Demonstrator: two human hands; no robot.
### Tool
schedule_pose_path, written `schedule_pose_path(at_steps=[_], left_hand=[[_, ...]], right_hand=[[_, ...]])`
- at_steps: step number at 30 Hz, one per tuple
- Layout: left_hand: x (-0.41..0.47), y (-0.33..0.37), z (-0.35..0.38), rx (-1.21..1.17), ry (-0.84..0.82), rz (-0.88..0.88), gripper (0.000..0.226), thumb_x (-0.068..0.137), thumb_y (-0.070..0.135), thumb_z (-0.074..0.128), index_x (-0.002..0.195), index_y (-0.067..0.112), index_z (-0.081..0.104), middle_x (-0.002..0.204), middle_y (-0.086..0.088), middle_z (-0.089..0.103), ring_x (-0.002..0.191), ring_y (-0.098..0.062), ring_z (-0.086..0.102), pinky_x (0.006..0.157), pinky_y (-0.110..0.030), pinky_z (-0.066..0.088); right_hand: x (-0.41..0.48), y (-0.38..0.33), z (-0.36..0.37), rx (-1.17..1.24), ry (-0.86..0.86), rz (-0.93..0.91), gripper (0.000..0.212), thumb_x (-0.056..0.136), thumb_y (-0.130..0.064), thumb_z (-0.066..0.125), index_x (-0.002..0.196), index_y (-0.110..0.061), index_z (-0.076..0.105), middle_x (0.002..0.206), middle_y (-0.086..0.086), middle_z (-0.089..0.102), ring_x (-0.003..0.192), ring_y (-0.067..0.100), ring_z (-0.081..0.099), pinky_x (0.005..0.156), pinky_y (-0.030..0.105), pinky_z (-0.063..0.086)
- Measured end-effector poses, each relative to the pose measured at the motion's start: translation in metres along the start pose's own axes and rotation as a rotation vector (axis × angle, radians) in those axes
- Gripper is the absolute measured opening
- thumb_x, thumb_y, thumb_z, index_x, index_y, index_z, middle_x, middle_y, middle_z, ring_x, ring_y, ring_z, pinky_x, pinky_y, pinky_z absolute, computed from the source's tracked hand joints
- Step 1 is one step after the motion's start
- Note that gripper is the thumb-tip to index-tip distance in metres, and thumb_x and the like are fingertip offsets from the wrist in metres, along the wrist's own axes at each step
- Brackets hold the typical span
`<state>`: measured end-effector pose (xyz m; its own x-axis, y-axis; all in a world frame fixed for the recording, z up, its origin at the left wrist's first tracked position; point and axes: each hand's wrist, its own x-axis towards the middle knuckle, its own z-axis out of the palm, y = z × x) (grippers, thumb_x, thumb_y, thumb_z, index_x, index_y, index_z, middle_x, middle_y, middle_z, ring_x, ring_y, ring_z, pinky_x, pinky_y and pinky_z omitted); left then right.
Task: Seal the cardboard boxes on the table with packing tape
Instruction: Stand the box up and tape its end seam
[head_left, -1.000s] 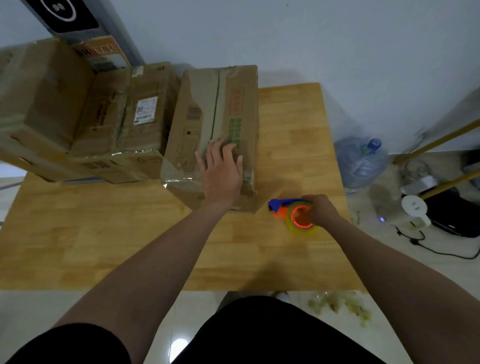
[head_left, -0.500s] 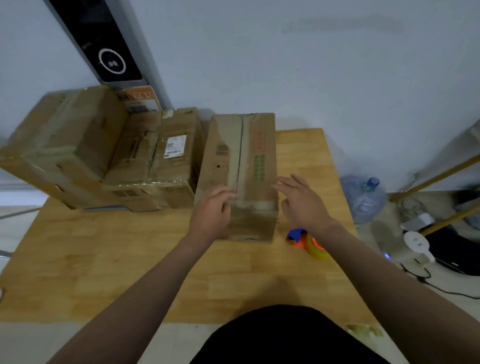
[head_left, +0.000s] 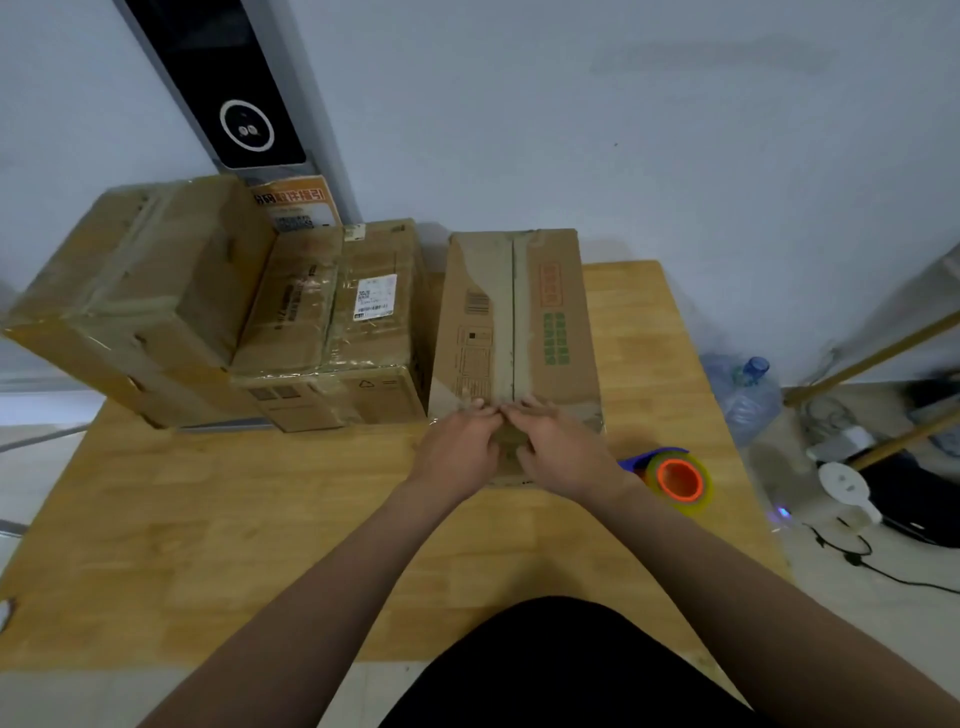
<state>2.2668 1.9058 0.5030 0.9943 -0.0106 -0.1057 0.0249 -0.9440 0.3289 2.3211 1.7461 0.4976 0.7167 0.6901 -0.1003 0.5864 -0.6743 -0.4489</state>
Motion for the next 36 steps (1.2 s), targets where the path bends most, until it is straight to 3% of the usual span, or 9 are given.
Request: schedule_pose_path(at_steps=[5, 10, 16, 18, 22, 25, 30, 33, 36], left_hand=[[-0.003, -0.004, 0.004, 0.04, -0.022, 0.011, 0.055, 0.106, 0.019, 0.041, 0.16, 0.02, 0.033, 0.166, 0.004, 0.03, 0.156, -0.019, 0.018, 0.124, -0.039, 0.026], [-0.013, -0.014, 0.014, 0.165, -0.043, 0.019, 0.062, 0.111, 0.038, 0.033, 0.165, 0.019, 0.011, 0.172, 0.002, 0.005, 0.159, -0.02, -0.001, 0.127, -0.04, 0.004], [-0.026, -0.021, 0.026, 0.229, -0.053, -0.099, 0.081, 0.108, 0.054, 0.024, 0.161, 0.001, -0.008, 0.168, -0.018, -0.019, 0.156, -0.029, -0.019, 0.128, -0.042, -0.003], [-0.031, -0.023, 0.029, 0.222, -0.029, -0.123, 0.085, 0.107, 0.058, 0.022, 0.16, 0.001, -0.01, 0.168, -0.019, -0.02, 0.156, -0.03, -0.02, 0.128, -0.043, -0.004], [-0.029, -0.024, 0.026, 0.204, -0.025, -0.116, 0.081, 0.106, 0.059, 0.023, 0.162, 0.01, -0.009, 0.169, -0.009, -0.02, 0.156, -0.025, -0.021, 0.127, -0.046, -0.006], [-0.02, -0.017, 0.021, 0.211, -0.042, -0.003, 0.067, 0.109, 0.05, 0.022, 0.164, 0.017, 0.003, 0.172, 0.002, -0.006, 0.158, -0.02, -0.013, 0.128, -0.047, -0.004], [-0.003, -0.013, 0.013, 0.155, -0.058, 0.071, 0.056, 0.112, 0.034, 0.024, 0.164, 0.016, 0.014, 0.172, 0.002, 0.011, 0.159, -0.018, 0.001, 0.128, -0.042, 0.002], [-0.007, -0.021, 0.011, 0.136, -0.069, 0.093, 0.056, 0.112, 0.035, 0.023, 0.164, 0.016, 0.012, 0.172, 0.002, 0.006, 0.158, -0.015, -0.003, 0.128, -0.038, -0.001], [-0.012, -0.029, 0.014, 0.144, -0.073, 0.079, 0.061, 0.112, 0.041, 0.021, 0.164, 0.012, 0.006, 0.172, -0.002, -0.004, 0.157, -0.015, -0.01, 0.128, -0.037, -0.005]], right_hand=[[-0.01, 0.009, 0.005, -0.148, 0.017, -0.024, 0.068, 0.094, -0.009, 0.05, 0.158, -0.013, 0.029, 0.165, 0.0, 0.028, 0.154, 0.023, 0.017, 0.124, 0.04, 0.014], [-0.036, 0.035, 0.009, -0.241, 0.126, 0.058, 0.07, 0.085, -0.011, 0.062, 0.153, -0.013, 0.042, 0.162, 0.001, 0.033, 0.152, 0.026, 0.027, 0.118, 0.052, 0.032], [-0.054, 0.034, 0.016, -0.298, 0.118, 0.195, 0.069, 0.091, -0.029, 0.036, 0.156, -0.007, 0.032, 0.167, 0.008, 0.021, 0.155, 0.025, 0.017, 0.119, 0.054, 0.03], [-0.053, 0.027, 0.018, -0.313, 0.124, 0.239, 0.073, 0.088, -0.036, 0.024, 0.155, -0.008, 0.034, 0.166, 0.007, 0.023, 0.154, 0.023, 0.018, 0.12, 0.055, 0.028], [-0.043, 0.019, 0.01, -0.306, 0.117, 0.296, 0.067, 0.094, -0.04, 0.025, 0.156, -0.015, 0.034, 0.167, -0.001, 0.021, 0.155, 0.019, 0.016, 0.123, 0.054, 0.013], [-0.024, 0.003, 0.012, -0.291, 0.069, 0.188, 0.062, 0.1, -0.038, 0.026, 0.158, -0.017, 0.027, 0.167, -0.001, 0.02, 0.155, 0.024, 0.014, 0.125, 0.048, 0.011], [-0.002, -0.018, 0.022, -0.206, 0.041, 0.081, 0.086, 0.084, -0.045, -0.001, 0.159, -0.01, 0.024, 0.166, 0.007, 0.022, 0.155, 0.027, 0.014, 0.124, 0.046, 0.013], [-0.008, -0.008, 0.021, -0.235, 0.033, 0.068, 0.065, 0.099, -0.037, 0.019, 0.16, -0.014, 0.021, 0.169, 0.002, 0.014, 0.156, 0.019, 0.008, 0.125, 0.044, 0.009], [-0.017, 0.009, 0.021, -0.24, 0.038, 0.108, 0.061, 0.106, -0.034, 0.034, 0.162, -0.017, 0.015, 0.17, -0.002, 0.006, 0.156, 0.016, 0.002, 0.126, 0.043, 0.006]])
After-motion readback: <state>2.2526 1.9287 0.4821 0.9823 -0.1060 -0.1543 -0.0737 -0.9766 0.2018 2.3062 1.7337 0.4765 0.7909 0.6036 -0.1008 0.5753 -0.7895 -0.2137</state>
